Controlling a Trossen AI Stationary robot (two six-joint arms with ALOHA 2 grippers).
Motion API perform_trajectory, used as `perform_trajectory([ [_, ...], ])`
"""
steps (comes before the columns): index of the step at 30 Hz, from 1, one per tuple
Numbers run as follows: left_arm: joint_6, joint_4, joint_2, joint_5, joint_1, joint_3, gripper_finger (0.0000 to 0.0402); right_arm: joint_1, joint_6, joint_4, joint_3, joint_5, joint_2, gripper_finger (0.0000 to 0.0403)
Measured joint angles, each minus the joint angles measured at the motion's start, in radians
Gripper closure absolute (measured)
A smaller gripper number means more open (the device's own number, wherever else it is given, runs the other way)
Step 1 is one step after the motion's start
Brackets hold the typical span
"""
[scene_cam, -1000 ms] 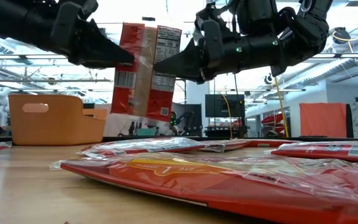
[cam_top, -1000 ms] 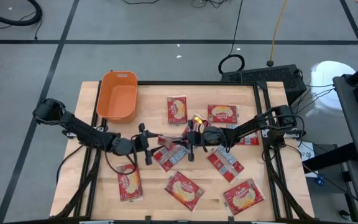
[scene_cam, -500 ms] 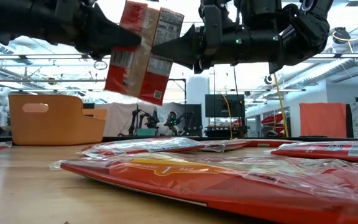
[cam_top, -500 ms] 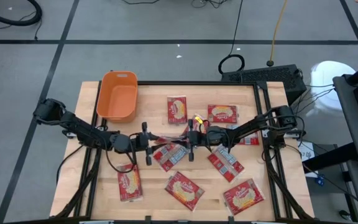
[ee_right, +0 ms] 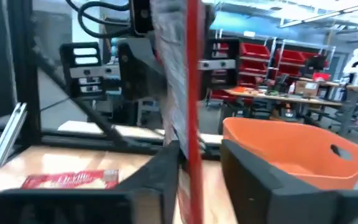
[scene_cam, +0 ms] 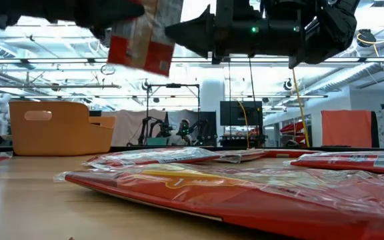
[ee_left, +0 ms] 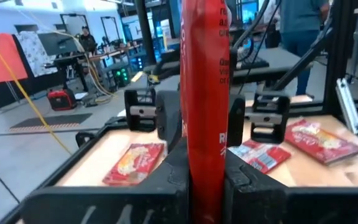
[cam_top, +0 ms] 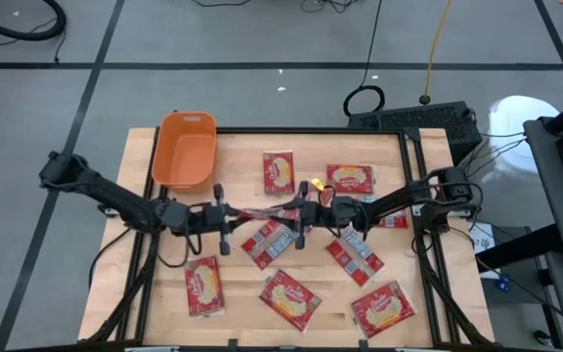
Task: Sort popcorn bags into baskets
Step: Put the red popcorn bag into the orange bin
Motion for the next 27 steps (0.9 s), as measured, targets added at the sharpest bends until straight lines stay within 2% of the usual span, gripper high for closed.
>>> perform_trajectory([
  [5,0.000,-0.402,-0.140,-0.022,0.000,0.156,0.0383,0.001,0.009,-0.042,0.000,0.102,-0.043,0.0214],
  [10,0.017,-0.773,-0.183,-0.141,-0.001,0.368,0.0375,0.002,0.058,-0.137,0.000,0.117,-0.061,0.0178],
  [19,0.060,-1.264,-0.182,-0.408,0.047,0.649,0.0381,0.036,0.115,-0.244,0.000,0.109,-0.061,0.0170],
  [23,0.052,-1.420,-0.183,-0.451,0.108,0.719,0.0372,0.065,0.113,-0.252,0.000,0.108,-0.061,0.0170],
  [27,0.071,-1.507,-0.185,-0.459,0.195,0.730,0.0377,0.091,0.112,-0.250,0.000,0.105,-0.061,0.0170],
])
